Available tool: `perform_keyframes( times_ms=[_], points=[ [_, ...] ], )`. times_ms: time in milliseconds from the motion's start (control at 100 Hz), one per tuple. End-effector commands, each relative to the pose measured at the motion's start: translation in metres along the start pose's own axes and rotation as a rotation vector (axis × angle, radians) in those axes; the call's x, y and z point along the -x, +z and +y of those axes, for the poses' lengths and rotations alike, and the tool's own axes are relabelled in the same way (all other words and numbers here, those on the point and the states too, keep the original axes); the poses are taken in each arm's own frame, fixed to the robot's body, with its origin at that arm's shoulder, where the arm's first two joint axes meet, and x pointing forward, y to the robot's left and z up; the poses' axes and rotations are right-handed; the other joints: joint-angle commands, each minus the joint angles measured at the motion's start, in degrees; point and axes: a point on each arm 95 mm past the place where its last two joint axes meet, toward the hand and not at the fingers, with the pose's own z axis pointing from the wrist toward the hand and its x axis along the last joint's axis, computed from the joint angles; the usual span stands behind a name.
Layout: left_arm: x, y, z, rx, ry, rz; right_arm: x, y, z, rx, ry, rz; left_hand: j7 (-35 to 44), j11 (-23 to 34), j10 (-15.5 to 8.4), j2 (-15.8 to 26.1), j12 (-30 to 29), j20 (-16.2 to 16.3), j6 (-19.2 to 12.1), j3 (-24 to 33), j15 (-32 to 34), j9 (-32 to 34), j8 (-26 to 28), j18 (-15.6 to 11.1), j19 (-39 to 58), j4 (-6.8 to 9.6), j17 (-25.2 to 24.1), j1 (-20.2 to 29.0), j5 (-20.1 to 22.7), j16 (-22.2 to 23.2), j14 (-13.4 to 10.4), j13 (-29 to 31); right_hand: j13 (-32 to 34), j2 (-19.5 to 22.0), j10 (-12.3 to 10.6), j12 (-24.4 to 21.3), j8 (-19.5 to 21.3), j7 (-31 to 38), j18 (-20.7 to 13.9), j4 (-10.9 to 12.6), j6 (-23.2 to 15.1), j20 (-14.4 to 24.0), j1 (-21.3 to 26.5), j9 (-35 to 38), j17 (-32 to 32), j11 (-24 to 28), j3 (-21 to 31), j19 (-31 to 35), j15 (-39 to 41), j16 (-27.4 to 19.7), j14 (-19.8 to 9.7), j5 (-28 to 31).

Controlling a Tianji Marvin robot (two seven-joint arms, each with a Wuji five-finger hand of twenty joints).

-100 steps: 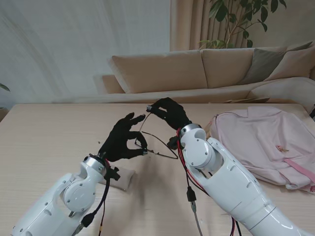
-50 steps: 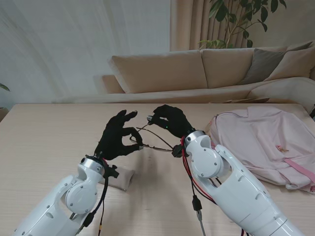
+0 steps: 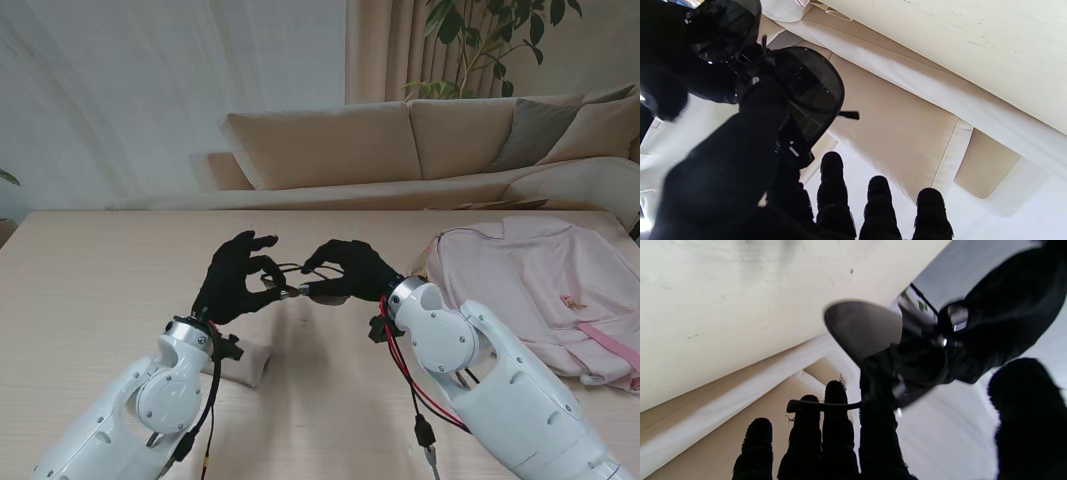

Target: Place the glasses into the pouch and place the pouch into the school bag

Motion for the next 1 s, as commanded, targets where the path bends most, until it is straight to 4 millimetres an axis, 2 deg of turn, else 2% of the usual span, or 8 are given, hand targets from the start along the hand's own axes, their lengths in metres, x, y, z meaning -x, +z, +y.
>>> perform_keyframes(
  times_ms=[0,250,460,690,730,790,870,990],
  points=[
    [-0.004,0.001,0.003,0.007,-0.022,-0.004,0.003,-0.003,0.002,-0.026,-0.048,0.002,4.43,0.88,-0.05,4.69,1.29,-1.25,1.41,-1.00,1.36,2.87,1.37,1.47,2.38,1.77,-0.93,1.79,-0.75,0.60,0.63,1.66,0.73,-2.00,0.26,-0.40,1.05,1.30,0.07,2.83,-1.13,-0.61,-3.61,-2.70,-0.79,-0.47,0.16,-2.37,-1.23,-1.09,-0.58,-4.21],
    [-0.002,0.003,0.005,0.012,-0.040,-0.021,0.005,-0.001,-0.001,-0.054,-0.106,-0.017,5.18,1.31,2.65,5.84,4.18,-1.72,3.04,-1.51,4.57,18.54,3.04,4.07,6.19,2.50,-0.42,2.67,-2.41,2.22,3.88,14.16,6.63,-7.29,3.22,1.93,1.67,6.72,2.78,3.21,-0.09,-2.29,-0.88,3.76,2.46,5.50,4.04,-2.39,3.19,1.03,2.39,-8.94],
    [-0.002,0.005,0.006,0.013,-0.044,-0.017,0.002,0.004,-0.006,-0.039,-0.141,-0.017,5.66,2.88,1.78,6.24,6.45,-2.36,3.87,-1.48,6.05,22.10,3.09,4.30,7.05,2.35,-0.30,2.84,-3.13,3.53,3.62,17.34,14.76,-6.91,2.75,6.45,2.72,11.34,5.13,3.44,-0.20,-3.75,7.86,12.25,6.20,16.39,-1.05,-1.40,11.94,5.36,4.48,-6.10],
    [-0.003,0.006,0.008,0.014,-0.054,-0.014,-0.005,0.005,-0.005,-0.024,-0.227,0.017,6.90,5.66,1.98,7.59,11.88,-3.04,6.03,-3.15,8.50,23.33,2.99,4.73,8.06,2.52,0.05,3.80,-4.90,6.00,3.83,20.83,22.83,-5.32,1.58,7.31,5.04,15.27,8.17,3.50,-2.90,-5.27,14.37,20.22,12.13,19.39,-0.79,0.03,16.43,7.08,4.66,0.35],
    [-0.003,0.006,0.009,0.014,-0.058,-0.016,-0.006,0.004,-0.005,-0.016,-0.243,0.017,7.11,5.70,2.12,7.83,12.89,-3.11,6.41,-3.40,8.62,23.34,2.89,4.64,8.09,2.60,0.03,3.95,-5.13,6.20,3.74,20.99,24.59,-4.75,1.70,7.93,5.92,16.11,8.53,2.60,-3.14,-5.35,15.23,22.19,12.67,19.97,1.19,2.52,18.10,7.71,4.80,2.12],
    [-0.003,0.007,0.009,0.014,-0.063,-0.016,-0.006,0.005,-0.006,-0.001,-0.263,0.019,7.25,5.78,2.08,7.95,13.38,-3.11,6.69,-3.55,8.87,23.46,2.84,4.63,8.17,2.61,0.11,4.01,-5.33,6.37,3.70,21.30,27.24,-5.52,1.67,9.62,8.15,16.37,8.86,1.03,-3.58,-13.13,14.90,25.18,10.37,19.97,7.15,15.06,19.47,7.82,4.95,4.66],
    [-0.003,0.008,0.010,0.015,-0.068,-0.014,-0.007,0.006,-0.009,0.016,-0.268,0.019,7.45,5.90,2.01,7.97,14.20,-3.09,6.73,-3.75,9.36,23.63,2.67,4.51,8.31,2.65,0.14,4.01,-5.30,6.70,3.32,21.70,29.35,-13.93,2.21,10.10,8.42,16.31,8.33,-1.28,-3.64,-20.73,10.14,27.19,5.02,19.57,25.48,33.61,20.42,7.85,5.44,6.83],
    [-0.005,0.009,0.011,0.018,-0.065,-0.005,-0.010,0.008,-0.012,0.015,-0.274,0.011,7.60,5.87,2.15,7.75,15.32,-2.95,6.59,-3.86,10.19,24.10,2.40,4.50,8.76,2.74,0.30,3.98,-5.12,7.25,3.22,22.30,30.26,-15.03,2.17,10.30,9.09,16.54,8.13,-1.77,-3.97,-21.70,8.97,28.03,3.81,19.73,28.16,40.35,21.40,8.22,5.52,7.59]
  ],
)
